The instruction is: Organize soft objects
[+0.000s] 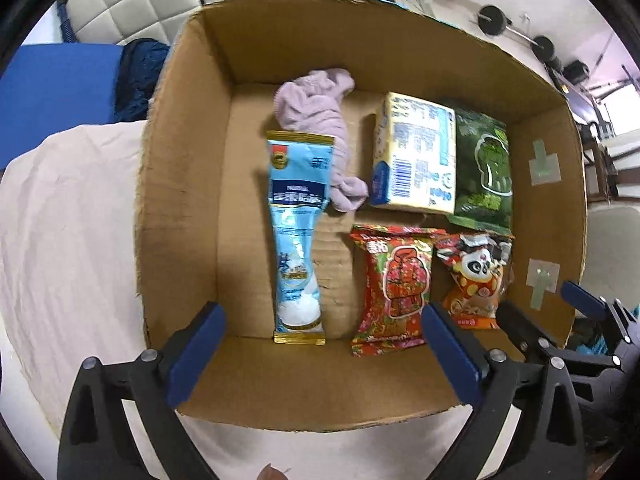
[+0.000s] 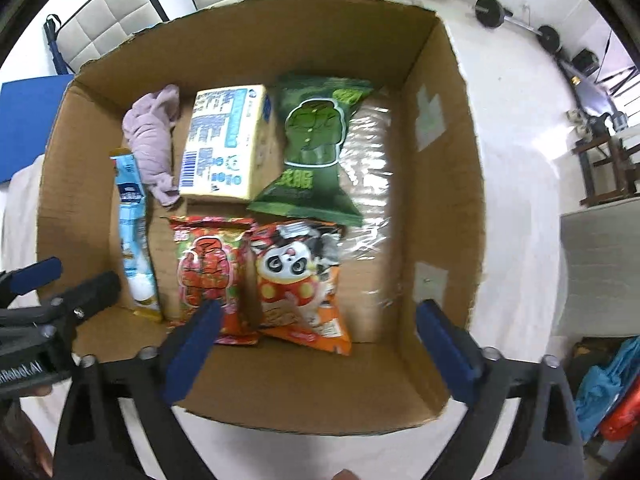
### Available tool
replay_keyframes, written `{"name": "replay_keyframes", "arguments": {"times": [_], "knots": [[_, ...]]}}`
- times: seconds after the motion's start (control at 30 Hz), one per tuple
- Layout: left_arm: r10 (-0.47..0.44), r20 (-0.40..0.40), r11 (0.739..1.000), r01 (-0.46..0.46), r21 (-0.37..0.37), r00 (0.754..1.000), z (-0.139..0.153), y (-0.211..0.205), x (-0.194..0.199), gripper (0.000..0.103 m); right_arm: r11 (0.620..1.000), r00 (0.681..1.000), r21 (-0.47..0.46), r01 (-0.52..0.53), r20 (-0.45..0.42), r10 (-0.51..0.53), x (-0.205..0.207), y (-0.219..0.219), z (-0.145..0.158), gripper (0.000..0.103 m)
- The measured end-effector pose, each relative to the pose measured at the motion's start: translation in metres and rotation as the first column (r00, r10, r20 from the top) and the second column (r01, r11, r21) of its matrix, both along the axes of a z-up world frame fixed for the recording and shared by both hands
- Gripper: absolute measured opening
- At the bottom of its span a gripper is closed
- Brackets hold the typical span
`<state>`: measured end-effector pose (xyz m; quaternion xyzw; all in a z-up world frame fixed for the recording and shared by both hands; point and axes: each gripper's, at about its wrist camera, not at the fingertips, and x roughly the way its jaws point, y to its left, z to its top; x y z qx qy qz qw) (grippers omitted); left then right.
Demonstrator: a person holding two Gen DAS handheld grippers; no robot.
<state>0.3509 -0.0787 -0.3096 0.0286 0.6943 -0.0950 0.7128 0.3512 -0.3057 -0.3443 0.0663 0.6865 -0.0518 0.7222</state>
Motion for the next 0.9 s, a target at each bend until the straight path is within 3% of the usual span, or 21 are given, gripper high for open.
{"name": "replay_keyframes", "arguments": {"times": [0.23, 0.5, 0.67, 0.9], "knots": [[0.017, 0.049, 0.999, -0.019, 0.030, 0.999, 0.010, 0.009, -0.004, 0.100, 1.000, 1.000, -0.018, 0.011, 0.015, -0.011, -0.006, -0.002, 0.004, 0.103], [0.017, 0.134, 0.999, -0.024, 0.049, 0.991, 0.042, 0.010, -0.020, 0.101, 1.000, 0.998, -0.011, 0.010, 0.068, -0.009, -0.023, 0.000, 0.034, 0.103], [-0.004, 0.233, 0.996, -0.016, 0.084, 0.972, 0.078, 0.007, -0.053, 0.101, 1.000, 0.989, -0.021, 0.002, 0.145, 0.002, -0.057, 0.002, 0.067, 0.103], [0.024, 0.316, 0.999, -0.038, 0.037, 0.948, 0.140, 0.015, -0.110, 0.101, 1.000, 0.970, 0.003, 0.015, 0.241, -0.015, -0.122, -0.005, 0.130, 0.103]]}}
